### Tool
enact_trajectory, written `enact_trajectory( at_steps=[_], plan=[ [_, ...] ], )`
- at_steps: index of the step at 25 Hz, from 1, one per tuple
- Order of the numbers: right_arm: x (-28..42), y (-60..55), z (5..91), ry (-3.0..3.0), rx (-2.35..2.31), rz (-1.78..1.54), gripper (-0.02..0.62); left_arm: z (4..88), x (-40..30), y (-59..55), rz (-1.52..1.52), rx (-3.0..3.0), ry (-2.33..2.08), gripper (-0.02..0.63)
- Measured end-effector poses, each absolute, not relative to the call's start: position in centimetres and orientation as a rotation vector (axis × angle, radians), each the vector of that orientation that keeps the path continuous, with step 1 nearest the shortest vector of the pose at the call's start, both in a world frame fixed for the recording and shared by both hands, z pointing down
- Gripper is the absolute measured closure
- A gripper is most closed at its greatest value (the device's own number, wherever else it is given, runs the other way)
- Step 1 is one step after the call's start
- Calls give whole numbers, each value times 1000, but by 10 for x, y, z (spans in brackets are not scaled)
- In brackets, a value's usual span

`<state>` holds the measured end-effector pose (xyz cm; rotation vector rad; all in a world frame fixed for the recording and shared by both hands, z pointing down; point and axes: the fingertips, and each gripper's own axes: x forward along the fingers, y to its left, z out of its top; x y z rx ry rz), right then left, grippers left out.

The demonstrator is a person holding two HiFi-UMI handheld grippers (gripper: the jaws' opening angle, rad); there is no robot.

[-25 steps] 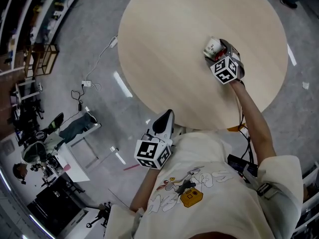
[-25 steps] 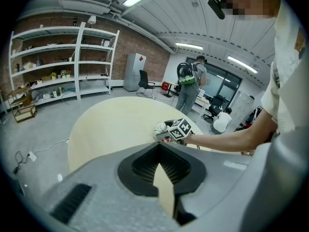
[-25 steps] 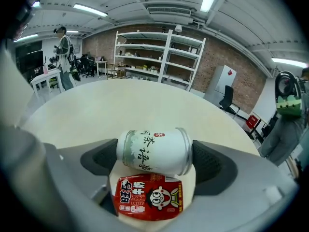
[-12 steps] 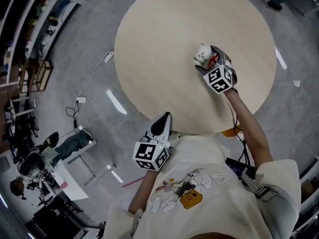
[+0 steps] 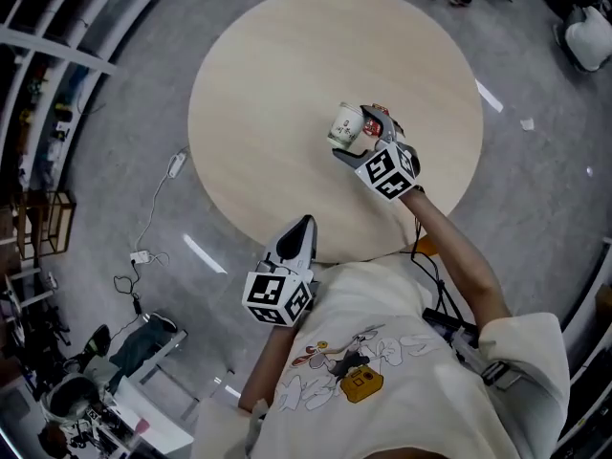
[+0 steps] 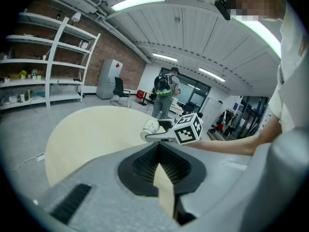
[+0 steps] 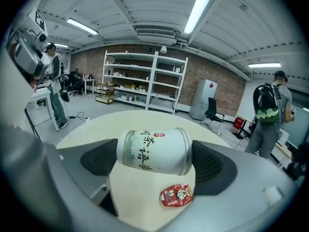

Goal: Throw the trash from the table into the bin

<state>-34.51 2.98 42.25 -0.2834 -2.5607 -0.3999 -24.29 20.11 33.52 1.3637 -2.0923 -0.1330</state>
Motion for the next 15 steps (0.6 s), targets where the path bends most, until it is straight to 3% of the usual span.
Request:
enact_trajectory(
  at_steps=[15],
  plan=[
    [-293, 100, 369, -2662, -77, -282, 106, 337, -248, 210, -154, 1691, -1885, 603]
  ],
)
